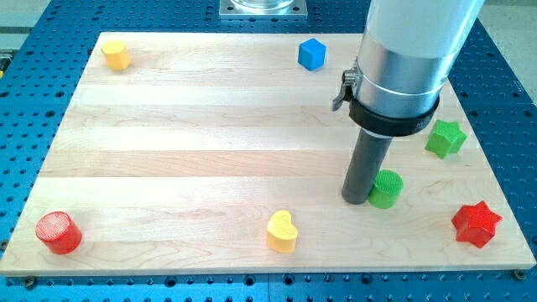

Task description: Push the green circle above the red star

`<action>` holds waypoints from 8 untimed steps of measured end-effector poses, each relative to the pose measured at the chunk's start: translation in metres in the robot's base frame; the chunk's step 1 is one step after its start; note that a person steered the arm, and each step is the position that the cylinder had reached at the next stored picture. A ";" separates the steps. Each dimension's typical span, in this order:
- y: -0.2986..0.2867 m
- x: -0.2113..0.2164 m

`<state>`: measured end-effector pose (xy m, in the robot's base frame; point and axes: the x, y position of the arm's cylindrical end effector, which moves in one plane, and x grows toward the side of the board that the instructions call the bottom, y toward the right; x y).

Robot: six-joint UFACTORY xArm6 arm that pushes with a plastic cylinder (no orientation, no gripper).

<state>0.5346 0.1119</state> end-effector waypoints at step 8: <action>0.145 -0.041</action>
